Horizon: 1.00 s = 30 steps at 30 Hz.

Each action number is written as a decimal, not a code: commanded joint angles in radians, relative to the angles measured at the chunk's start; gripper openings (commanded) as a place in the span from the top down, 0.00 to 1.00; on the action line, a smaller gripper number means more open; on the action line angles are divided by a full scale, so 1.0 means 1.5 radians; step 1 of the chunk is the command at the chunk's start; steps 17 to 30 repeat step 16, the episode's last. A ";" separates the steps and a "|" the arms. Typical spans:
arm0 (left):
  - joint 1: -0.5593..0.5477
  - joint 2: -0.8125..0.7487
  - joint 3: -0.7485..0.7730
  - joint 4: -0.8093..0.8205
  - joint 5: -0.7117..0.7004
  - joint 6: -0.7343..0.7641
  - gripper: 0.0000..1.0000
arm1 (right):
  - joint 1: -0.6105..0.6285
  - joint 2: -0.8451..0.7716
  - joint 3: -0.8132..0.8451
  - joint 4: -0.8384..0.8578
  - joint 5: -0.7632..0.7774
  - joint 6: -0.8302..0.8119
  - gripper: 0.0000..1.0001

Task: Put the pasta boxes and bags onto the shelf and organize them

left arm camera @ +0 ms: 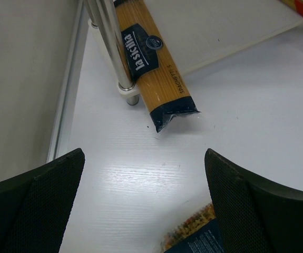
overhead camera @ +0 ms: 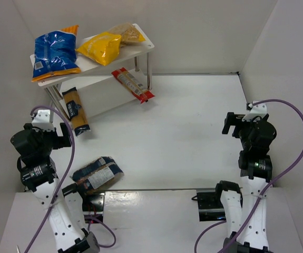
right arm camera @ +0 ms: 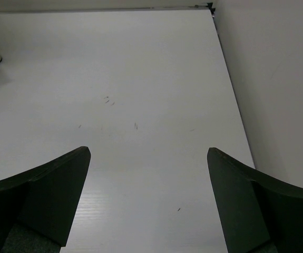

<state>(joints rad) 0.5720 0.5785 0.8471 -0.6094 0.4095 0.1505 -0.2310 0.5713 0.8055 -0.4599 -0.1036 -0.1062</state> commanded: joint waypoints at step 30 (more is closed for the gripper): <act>-0.017 -0.035 0.018 0.021 -0.005 -0.006 0.00 | -0.057 0.021 -0.007 -0.002 -0.055 -0.015 0.00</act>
